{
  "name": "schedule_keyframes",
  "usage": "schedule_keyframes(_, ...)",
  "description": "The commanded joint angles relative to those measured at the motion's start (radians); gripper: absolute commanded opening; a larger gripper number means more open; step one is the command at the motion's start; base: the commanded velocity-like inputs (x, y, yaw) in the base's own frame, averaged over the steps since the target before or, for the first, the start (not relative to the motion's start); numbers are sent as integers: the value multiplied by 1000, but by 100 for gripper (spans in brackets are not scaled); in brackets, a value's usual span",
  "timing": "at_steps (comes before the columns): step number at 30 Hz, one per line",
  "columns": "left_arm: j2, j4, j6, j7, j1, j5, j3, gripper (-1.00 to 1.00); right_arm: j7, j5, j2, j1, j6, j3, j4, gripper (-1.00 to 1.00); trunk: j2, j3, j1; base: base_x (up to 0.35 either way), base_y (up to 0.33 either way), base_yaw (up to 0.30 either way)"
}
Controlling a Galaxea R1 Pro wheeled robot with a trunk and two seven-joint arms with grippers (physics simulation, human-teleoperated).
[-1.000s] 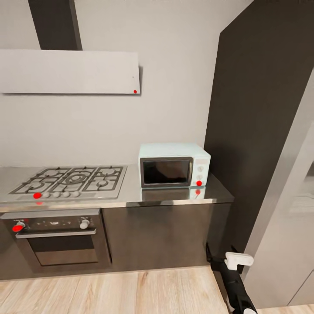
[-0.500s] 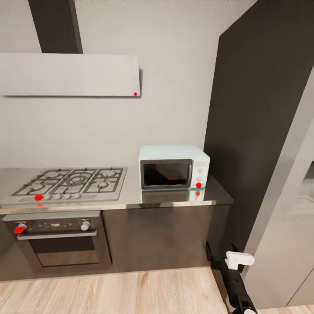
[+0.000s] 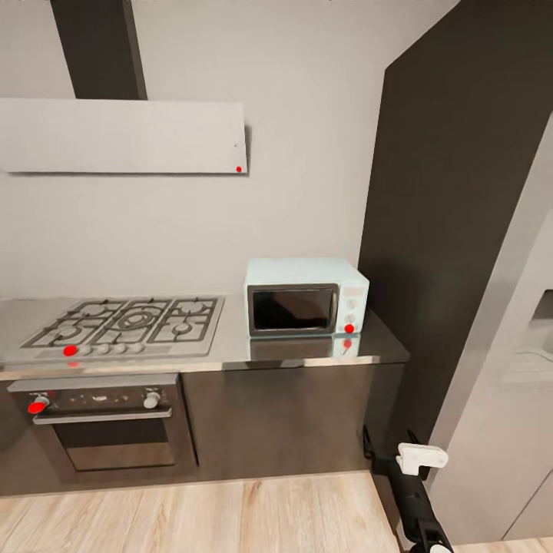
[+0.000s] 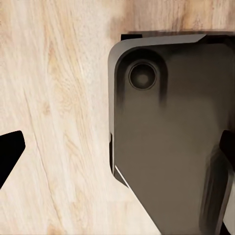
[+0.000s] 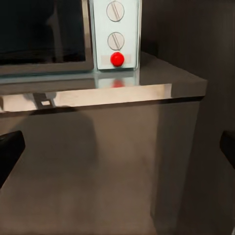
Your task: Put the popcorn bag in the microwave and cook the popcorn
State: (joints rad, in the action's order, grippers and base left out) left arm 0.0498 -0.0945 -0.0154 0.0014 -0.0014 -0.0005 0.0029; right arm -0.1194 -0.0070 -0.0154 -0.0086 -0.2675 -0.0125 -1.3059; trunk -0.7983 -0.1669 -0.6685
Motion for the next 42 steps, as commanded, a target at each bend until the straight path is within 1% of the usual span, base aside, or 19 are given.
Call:
schedule_keyframes(1, 0, -1, -2, 0, 0, 0, 0, 100, -5, -1, 0, -1, -3, -1, 0, 100, 6, 2, 4, 0, 0, 0)
schedule_keyframes(9, 1, -1, -2, 0, 0, 0, 0, 100, -5, -1, 0, -1, -4, -1, 0, 100, 62, 27, 34, 0, 0, 0)
schedule_keyframes(14, 1, -1, -2, 0, 0, 0, 0, 100, -5, -1, 0, -1, -4, -2, 0, 100, 62, 27, 34, 130, 0, 0)
schedule_keyframes(31, 1, -1, -4, 0, 0, 0, 0, 100, 6, 0, 0, -1, -5, -7, 0, 100, 62, 27, 34, 334, 0, 0)
schedule_keyframes(39, -1, -1, -6, 0, 0, 0, -1, 100, 85, 1, 1, -1, -8, -7, 0, 100, 62, 27, 34, 308, 63, 0)
schedule_keyframes(42, 10, -1, -6, 0, 0, 0, -1, 100, 91, 1, 5, -1, -9, -4, -1, 100, 62, 27, 34, 59, 24, 0)
